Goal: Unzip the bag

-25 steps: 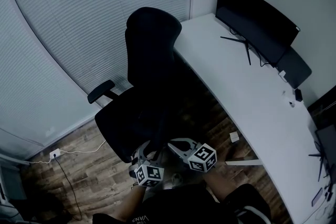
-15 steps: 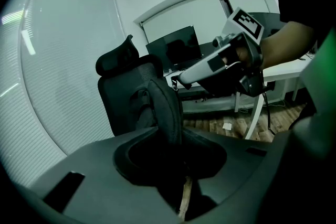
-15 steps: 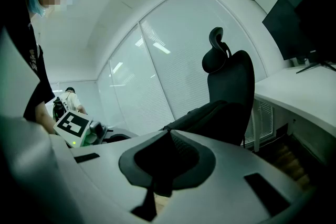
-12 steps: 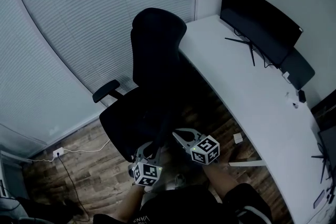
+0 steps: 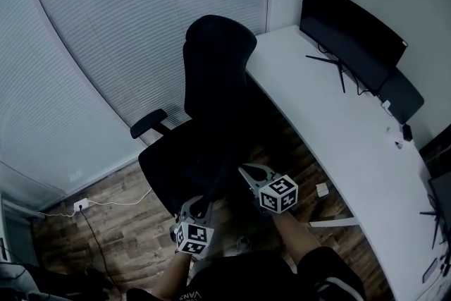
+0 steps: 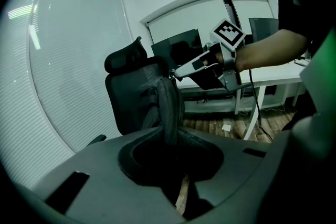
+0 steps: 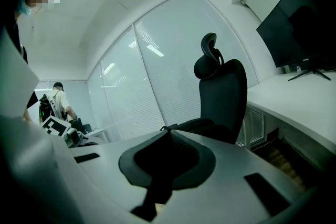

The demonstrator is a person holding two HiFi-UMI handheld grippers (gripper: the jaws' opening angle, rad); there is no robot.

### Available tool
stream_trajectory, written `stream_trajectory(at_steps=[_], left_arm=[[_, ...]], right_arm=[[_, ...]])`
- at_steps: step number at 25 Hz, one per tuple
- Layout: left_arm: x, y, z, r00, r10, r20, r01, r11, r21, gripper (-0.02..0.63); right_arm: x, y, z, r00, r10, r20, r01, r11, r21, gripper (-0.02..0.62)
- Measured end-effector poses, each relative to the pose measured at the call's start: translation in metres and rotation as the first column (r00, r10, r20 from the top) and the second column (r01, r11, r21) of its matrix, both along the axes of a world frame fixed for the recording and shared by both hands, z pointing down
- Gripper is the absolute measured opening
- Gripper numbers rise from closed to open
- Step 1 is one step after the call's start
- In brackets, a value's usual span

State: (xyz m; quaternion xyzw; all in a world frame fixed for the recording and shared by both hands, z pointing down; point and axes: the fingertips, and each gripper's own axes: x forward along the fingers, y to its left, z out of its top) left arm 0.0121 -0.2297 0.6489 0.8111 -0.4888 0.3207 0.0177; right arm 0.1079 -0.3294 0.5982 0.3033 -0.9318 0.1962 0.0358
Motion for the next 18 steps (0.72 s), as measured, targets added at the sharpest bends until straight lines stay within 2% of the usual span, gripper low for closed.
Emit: stream_trajectory(at_steps=[18], left_arm=[[-0.020, 0.030, 0.005, 1.000, -0.025, 0.007, 0.025, 0.999, -0.038, 0.077]], right_arm=[[0.037, -0.038, 0.016, 0.994, 0.109, -0.005, -0.109, 0.993, -0.047, 0.046]])
